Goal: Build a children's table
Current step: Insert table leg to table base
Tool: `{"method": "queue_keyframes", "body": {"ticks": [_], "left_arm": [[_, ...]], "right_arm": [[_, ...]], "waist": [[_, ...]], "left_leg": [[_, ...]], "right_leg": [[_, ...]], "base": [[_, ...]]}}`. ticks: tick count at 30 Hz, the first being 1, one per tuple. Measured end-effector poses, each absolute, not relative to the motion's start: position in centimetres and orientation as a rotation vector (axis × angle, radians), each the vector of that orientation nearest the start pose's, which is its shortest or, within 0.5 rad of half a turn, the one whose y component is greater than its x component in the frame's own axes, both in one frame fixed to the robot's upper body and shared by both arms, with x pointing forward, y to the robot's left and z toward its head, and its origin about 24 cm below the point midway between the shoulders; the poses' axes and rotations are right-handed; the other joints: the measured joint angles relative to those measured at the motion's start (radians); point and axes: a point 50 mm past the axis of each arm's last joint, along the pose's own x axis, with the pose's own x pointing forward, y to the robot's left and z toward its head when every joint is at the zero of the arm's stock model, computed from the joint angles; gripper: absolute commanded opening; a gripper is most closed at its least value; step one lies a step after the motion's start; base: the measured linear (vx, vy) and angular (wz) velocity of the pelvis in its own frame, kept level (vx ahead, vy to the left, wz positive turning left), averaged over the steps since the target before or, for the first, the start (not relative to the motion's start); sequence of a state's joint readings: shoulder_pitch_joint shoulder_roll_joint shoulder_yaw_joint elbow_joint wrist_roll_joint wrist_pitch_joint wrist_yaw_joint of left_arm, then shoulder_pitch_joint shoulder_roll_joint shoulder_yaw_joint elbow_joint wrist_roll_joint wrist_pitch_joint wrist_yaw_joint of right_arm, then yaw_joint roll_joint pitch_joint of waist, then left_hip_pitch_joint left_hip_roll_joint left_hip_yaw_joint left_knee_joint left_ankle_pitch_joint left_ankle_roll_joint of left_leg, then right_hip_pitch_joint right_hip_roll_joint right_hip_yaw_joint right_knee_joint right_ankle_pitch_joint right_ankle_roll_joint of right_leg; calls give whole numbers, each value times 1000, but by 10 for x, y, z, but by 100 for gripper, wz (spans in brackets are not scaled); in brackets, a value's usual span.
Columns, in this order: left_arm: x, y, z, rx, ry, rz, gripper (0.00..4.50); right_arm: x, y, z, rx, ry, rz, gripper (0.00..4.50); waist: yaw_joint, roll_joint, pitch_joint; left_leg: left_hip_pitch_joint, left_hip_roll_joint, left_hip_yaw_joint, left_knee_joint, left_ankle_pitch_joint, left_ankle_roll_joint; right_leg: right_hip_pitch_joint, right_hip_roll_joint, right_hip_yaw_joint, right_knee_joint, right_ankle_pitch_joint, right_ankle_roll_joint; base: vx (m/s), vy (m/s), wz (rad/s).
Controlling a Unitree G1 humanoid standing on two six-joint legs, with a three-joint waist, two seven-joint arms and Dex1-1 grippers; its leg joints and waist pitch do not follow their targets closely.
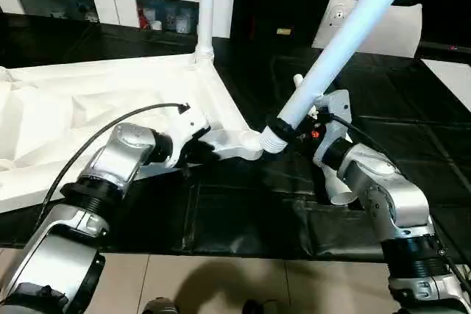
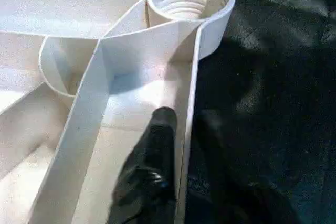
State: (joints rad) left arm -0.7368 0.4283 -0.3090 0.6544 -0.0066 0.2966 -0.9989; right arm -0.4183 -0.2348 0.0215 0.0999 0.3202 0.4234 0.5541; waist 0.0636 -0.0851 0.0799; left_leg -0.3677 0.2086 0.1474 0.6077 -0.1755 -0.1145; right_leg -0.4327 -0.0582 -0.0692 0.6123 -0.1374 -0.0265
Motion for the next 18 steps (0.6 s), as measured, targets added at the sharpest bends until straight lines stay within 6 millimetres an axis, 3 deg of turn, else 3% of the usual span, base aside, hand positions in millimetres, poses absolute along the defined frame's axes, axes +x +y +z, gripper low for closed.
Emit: {"method": "queue_keyframes", "body": {"ticks": [7, 18], "left_arm": [[349, 156, 79, 442, 538, -1041, 6], [339, 161, 81, 539, 517, -1161, 0]], "right_arm": [[316, -131, 102, 82, 114, 697, 191], [314, -127, 100, 65, 129, 747, 191]], "waist": [[-2, 0, 0], [-4, 0, 0]], "left_leg": [[0, 0, 0, 0, 0, 0], [1, 0, 2, -6, 0, 0]], "right_leg": [[0, 0, 0, -1, 0, 0], [0, 0, 1, -2, -1, 0]], "base": [[0, 0, 0], [0, 0, 0]]}}
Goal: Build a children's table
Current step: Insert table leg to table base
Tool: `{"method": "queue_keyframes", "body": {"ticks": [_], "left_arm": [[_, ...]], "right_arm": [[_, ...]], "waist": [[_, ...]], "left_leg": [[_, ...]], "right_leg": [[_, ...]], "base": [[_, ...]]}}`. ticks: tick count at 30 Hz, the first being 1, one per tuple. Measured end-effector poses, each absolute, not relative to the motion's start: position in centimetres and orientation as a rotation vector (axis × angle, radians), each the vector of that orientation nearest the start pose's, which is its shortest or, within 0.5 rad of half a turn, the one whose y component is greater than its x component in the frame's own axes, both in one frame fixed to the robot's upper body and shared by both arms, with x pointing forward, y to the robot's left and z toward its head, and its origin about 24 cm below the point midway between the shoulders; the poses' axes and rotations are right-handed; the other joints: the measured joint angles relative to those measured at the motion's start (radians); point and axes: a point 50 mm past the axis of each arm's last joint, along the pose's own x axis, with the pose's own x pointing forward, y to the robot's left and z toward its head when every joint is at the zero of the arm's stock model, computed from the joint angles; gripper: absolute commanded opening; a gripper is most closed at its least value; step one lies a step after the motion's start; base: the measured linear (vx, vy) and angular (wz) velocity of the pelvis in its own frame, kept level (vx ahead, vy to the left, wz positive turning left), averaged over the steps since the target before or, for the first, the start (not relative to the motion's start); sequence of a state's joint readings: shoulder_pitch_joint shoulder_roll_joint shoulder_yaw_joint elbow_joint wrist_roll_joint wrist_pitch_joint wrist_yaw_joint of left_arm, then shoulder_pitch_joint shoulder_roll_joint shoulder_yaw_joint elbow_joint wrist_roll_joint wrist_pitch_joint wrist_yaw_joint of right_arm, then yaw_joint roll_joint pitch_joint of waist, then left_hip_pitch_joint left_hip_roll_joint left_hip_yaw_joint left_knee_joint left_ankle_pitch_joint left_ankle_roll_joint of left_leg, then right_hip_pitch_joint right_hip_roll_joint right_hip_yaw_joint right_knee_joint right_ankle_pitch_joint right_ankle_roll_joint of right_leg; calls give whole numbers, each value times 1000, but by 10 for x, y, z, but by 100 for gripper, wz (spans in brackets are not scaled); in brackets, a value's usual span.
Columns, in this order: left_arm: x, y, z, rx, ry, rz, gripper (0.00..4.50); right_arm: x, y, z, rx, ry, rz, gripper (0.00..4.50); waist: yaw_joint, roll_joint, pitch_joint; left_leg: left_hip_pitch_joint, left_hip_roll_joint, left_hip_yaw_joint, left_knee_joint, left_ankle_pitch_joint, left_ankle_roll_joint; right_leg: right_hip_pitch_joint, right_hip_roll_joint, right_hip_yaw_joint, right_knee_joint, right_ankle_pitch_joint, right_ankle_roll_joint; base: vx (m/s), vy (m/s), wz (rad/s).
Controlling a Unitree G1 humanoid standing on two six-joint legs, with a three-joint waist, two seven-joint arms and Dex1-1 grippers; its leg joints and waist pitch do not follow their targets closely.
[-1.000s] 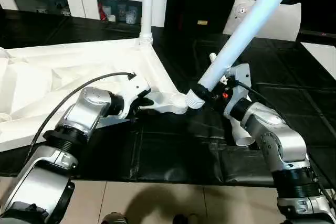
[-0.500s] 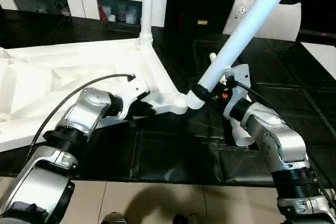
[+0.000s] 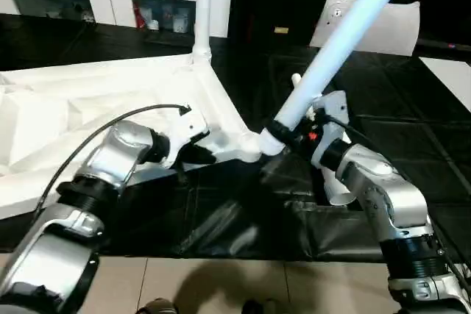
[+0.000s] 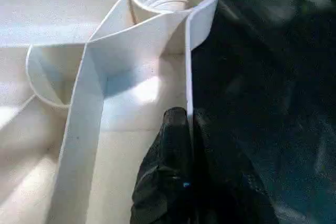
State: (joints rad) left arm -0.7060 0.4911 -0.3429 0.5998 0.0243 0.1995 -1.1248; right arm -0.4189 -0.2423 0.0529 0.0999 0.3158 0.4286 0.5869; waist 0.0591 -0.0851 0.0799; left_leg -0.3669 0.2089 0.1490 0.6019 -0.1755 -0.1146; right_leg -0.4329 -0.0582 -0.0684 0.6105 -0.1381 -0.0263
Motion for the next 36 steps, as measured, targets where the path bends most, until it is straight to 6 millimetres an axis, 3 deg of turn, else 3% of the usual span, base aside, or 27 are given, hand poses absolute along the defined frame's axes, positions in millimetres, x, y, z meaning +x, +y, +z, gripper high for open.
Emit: {"method": "queue_keyframes", "body": {"ticks": [4, 18, 36], "left_arm": [[336, 161, 79, 567, 476, -1198, 0], [334, 166, 78, 541, 467, -1197, 0], [331, 171, 77, 519, 469, -1212, 0]], "right_arm": [[314, -125, 101, 53, 131, 765, 191], [311, -109, 88, 52, 171, 839, 191], [325, -102, 86, -31, 177, 894, 191]], "waist": [[6, 0, 0], [2, 0, 0], [-2, -1, 0]], "left_leg": [[1, 0, 0, 0, 0, 0], [0, 0, 0, 0, 0, 0], [1, 0, 0, 0, 0, 0]], "right_leg": [[0, 0, 0, 0, 0, 0], [0, 0, 0, 0, 0, 0], [-1, 0, 0, 0, 0, 0]], "base": [[0, 0, 0], [0, 0, 0], [0, 0, 0]]}}
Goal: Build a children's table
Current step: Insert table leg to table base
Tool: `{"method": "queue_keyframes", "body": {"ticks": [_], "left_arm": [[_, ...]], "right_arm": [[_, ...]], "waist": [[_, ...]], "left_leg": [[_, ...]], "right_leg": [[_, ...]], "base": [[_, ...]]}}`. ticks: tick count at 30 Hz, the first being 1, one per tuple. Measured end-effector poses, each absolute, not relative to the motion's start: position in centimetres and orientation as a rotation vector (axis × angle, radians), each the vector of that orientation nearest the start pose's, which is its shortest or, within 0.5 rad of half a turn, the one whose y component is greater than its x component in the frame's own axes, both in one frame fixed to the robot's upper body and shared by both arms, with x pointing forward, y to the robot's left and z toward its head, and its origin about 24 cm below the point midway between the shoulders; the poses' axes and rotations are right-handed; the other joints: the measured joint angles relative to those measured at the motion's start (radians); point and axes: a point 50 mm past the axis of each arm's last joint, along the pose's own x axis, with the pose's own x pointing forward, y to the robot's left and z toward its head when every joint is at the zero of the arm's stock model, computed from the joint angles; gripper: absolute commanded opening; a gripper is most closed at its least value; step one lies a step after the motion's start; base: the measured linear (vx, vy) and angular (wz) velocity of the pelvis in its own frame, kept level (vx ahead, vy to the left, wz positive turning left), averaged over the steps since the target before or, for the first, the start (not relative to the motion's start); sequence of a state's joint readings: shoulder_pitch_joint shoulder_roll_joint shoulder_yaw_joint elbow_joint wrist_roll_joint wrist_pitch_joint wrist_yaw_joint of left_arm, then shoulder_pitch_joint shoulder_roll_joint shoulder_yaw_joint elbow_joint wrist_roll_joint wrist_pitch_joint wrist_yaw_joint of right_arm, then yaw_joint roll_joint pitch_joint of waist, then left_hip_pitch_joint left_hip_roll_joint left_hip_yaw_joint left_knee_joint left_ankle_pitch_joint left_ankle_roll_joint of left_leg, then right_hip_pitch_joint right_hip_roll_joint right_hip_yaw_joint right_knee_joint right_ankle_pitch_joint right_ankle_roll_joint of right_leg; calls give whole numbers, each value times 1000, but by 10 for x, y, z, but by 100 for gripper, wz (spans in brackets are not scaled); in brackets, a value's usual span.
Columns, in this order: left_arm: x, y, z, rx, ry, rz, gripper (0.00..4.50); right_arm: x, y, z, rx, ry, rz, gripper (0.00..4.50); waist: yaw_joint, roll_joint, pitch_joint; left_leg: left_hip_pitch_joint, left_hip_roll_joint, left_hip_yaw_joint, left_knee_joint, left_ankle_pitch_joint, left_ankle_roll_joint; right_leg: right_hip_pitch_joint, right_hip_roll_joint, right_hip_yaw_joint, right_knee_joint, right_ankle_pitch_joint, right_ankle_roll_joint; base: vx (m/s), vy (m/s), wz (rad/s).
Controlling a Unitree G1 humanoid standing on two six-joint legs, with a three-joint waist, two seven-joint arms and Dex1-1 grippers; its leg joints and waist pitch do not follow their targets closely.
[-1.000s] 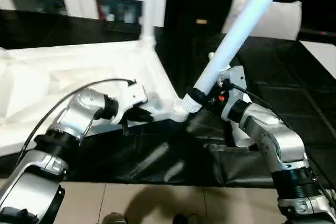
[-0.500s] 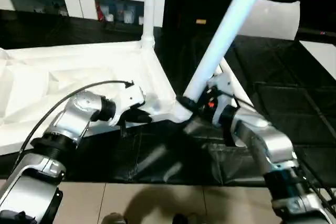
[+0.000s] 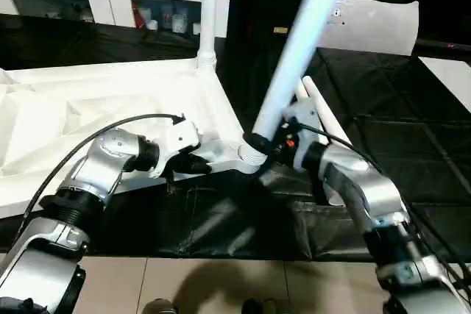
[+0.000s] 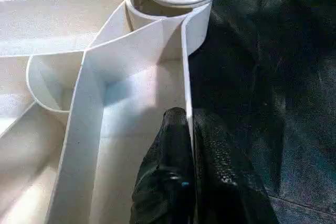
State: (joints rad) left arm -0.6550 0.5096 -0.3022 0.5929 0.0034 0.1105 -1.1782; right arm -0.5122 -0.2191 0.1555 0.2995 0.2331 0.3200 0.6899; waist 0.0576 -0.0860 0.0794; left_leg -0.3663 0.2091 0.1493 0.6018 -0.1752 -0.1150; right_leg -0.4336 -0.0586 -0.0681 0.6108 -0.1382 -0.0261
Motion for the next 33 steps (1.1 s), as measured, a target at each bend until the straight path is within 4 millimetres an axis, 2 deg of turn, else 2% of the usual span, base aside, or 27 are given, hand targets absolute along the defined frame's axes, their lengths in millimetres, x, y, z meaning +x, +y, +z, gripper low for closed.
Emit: {"method": "queue_keyframes", "body": {"ticks": [17, 33], "left_arm": [[323, 172, 75, 528, 476, -1253, 0], [323, 172, 75, 540, 475, -1256, 0]], "right_arm": [[325, -93, 82, -40, 189, 971, 191], [326, -96, 82, -48, 188, 987, 191]], "waist": [[0, -14, -10], [1, -16, -11]], "left_leg": [[1, 1, 2, 0, 0, 0], [1, 1, 2, 0, 0, 0]], "right_leg": [[1, 0, 1, 1, 0, 0], [1, 0, 1, 0, 0, 0]], "base": [[0, 0, 0], [0, 0, 0]]}}
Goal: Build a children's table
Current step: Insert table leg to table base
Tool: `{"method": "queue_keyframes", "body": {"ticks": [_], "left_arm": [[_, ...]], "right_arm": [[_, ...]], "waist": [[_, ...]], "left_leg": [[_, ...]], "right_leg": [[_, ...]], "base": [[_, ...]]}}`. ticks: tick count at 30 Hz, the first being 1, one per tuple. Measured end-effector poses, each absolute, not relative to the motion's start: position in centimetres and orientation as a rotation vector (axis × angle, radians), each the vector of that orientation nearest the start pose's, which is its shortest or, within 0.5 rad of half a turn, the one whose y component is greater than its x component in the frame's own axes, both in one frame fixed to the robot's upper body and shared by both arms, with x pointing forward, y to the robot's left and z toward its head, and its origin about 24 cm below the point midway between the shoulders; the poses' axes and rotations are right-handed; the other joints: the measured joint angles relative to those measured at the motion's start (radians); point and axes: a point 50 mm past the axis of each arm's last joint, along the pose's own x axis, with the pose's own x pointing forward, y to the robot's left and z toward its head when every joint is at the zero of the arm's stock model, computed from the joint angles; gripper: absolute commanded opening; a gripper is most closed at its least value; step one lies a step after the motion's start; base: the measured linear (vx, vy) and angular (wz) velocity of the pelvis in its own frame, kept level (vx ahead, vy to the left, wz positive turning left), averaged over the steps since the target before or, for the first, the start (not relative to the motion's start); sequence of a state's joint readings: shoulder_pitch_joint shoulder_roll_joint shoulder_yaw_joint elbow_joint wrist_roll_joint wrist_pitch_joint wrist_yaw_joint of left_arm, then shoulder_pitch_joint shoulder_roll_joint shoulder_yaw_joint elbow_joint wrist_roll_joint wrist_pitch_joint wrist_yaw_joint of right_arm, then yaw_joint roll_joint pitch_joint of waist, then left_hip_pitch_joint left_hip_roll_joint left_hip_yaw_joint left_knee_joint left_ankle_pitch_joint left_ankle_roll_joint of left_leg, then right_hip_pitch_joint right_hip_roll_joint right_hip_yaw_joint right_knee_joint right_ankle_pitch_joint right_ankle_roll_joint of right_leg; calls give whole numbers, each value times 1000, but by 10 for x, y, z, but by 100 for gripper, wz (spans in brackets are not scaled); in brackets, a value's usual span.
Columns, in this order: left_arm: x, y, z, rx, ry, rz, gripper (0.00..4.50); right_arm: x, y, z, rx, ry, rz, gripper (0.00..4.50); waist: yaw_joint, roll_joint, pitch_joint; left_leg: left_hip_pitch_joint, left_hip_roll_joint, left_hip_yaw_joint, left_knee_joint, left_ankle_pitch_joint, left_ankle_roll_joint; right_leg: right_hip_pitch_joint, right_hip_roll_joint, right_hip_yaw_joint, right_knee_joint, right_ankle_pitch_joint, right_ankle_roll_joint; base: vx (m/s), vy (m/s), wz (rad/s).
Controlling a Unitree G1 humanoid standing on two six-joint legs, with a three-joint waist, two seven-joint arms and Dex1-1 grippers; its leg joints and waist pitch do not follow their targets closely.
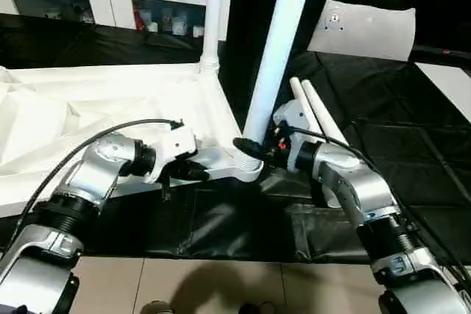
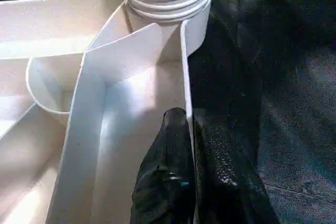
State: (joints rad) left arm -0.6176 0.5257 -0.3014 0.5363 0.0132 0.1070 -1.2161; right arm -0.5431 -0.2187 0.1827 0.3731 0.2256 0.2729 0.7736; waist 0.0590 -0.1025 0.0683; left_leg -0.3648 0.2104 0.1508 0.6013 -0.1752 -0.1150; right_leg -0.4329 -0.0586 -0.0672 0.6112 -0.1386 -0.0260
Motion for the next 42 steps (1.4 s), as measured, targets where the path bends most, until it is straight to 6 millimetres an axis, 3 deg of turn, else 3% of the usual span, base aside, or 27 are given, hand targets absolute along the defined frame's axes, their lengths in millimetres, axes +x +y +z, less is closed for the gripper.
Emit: {"method": "queue_keyframes", "body": {"ticks": [4, 22, 33, 38, 42], "left_arm": [[323, 171, 76, 546, 470, -1261, 0], [323, 171, 75, 553, 465, -1265, 0], [323, 171, 75, 554, 463, -1264, 0], [323, 169, 75, 551, 459, -1266, 0], [324, 166, 72, 544, 448, -1265, 0]], "right_arm": [[327, -104, 80, -55, 203, 970, 191], [329, -104, 79, -31, 224, 984, 191], [334, -111, 72, 171, 260, 929, 191], [329, -117, 67, 233, 249, 894, 191], [320, -121, 60, 239, 205, 853, 191]], "waist": [[2, 0, 0], [2, 1, 0], [2, 2, 1], [6, 9, 2], [18, 22, 0]], "left_leg": [[0, 0, 0, 0, 0, 0], [0, 0, 0, 0, 0, 0], [0, 0, -1, 0, 0, 0], [0, 0, -1, 0, 0, 0], [0, -1, -1, 0, 0, 0]], "right_leg": [[0, 0, 0, 0, 0, 0], [0, 0, 0, 0, 0, 0], [0, 0, 0, 0, 0, -1], [0, 0, 0, 0, 1, -1], [1, -1, 0, -1, 0, 0]], "base": [[0, 0, 0], [0, 0, 0], [0, 0, 0], [0, 0, 0], [0, 0, 0]]}}
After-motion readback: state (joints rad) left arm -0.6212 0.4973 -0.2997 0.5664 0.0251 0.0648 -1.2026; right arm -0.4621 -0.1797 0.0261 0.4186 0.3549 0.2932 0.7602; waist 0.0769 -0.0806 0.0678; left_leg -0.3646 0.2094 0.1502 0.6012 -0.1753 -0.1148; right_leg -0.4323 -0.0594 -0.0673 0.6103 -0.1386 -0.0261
